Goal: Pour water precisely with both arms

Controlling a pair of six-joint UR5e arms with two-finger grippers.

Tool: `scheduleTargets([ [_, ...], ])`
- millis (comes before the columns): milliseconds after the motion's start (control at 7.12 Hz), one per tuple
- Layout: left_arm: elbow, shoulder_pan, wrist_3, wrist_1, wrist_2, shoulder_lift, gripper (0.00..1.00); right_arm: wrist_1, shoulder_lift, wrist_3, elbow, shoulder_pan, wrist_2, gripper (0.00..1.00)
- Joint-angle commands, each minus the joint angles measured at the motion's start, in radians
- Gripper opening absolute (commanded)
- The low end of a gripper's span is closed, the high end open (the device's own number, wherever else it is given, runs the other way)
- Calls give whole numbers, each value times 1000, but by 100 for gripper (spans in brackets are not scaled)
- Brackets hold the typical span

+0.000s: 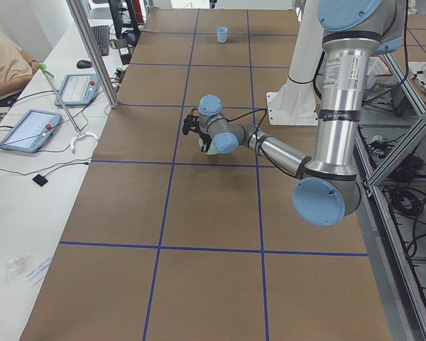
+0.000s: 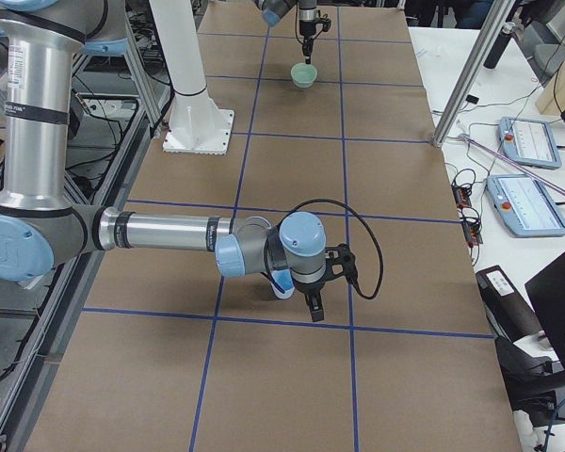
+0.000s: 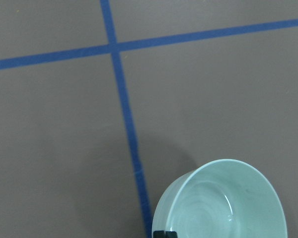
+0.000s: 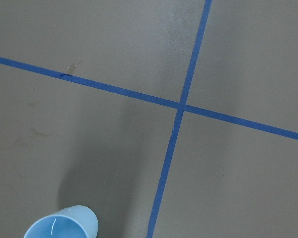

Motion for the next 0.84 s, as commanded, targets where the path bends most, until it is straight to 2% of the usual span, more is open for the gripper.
scheduleTargets([
  [0, 10, 46, -99, 135, 2, -183, 0, -1, 0, 2, -1, 0, 2, 100],
  [140, 38, 101, -161, 148, 8, -259, 0, -1, 0, 2, -2, 0, 2, 100],
  [281, 97, 138, -225, 148, 43, -357, 0, -1, 0, 2, -2, 0, 2, 100],
  [702, 269, 237, -317, 146, 142, -561, 0, -1, 5, 3, -2, 0, 2, 100],
])
